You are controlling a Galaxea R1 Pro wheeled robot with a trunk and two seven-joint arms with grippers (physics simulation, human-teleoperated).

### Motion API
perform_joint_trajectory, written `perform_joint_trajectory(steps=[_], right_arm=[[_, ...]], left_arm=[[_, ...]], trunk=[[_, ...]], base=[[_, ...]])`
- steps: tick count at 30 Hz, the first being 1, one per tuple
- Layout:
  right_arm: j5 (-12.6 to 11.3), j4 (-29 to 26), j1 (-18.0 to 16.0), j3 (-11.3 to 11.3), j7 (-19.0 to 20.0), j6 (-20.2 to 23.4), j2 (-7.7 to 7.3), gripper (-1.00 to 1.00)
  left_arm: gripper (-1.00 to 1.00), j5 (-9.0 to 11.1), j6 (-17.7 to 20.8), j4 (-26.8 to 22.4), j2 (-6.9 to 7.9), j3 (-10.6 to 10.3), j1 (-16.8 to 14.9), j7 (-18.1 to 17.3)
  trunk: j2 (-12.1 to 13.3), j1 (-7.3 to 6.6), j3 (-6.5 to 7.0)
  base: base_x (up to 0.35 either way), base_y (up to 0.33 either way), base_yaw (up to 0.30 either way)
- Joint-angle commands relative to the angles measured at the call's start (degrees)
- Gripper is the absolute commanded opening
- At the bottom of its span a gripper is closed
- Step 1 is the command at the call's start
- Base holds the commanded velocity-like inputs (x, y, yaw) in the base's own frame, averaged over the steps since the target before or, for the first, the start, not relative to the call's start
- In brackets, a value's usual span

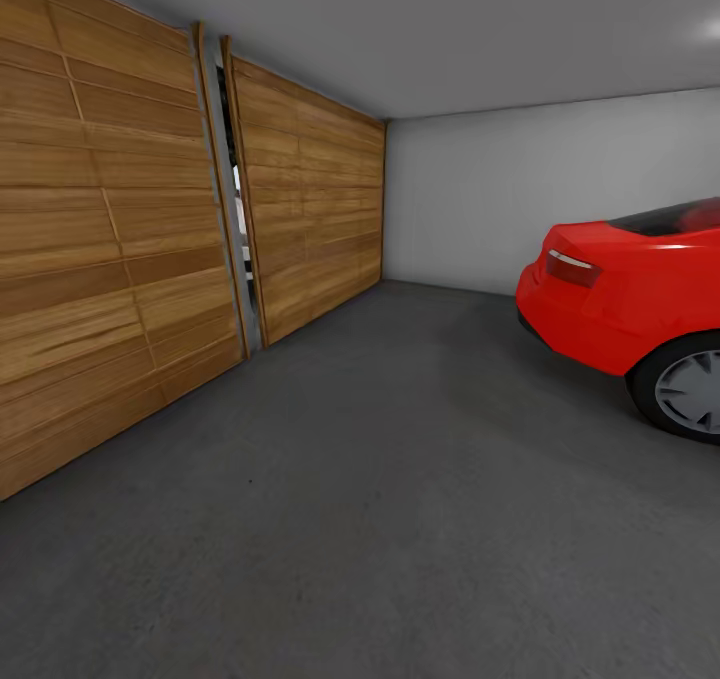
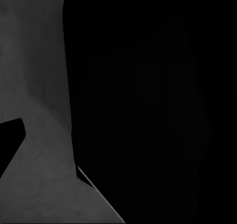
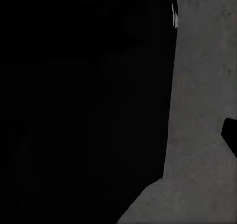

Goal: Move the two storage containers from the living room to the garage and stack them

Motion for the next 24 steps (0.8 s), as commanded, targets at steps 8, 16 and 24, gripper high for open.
perform_joint_trajectory(steps=[8,16,24], right_arm=[[0.47,-0.44,-0.09,0.69,0.3,-1.01,-0.03,1.0],[0.45,-0.44,-0.09,0.66,-0.39,-1.05,0.23,1.0],[0.36,-0.44,-0.09,0.54,-0.6,-1.13,0.39,1.0]], left_arm=[[1.0,0.14,-0.35,-1.58,0.22,-0.06,-0.09,-0.07],[1.0,0.09,-0.35,-1.62,0.26,-0.09,-0.09,-0.03],[1.0,0.09,-0.35,-1.61,0.26,-0.09,-0.09,-0.06]], trunk=[[-0.02,0.0,-0.03],[-0.02,0.0,-0.03],[-0.02,0.0,-0.03]], base=[[0.0,0.0,0.0],[0.0,0.0,-0.011],[0.0,0.0,-0.24]])
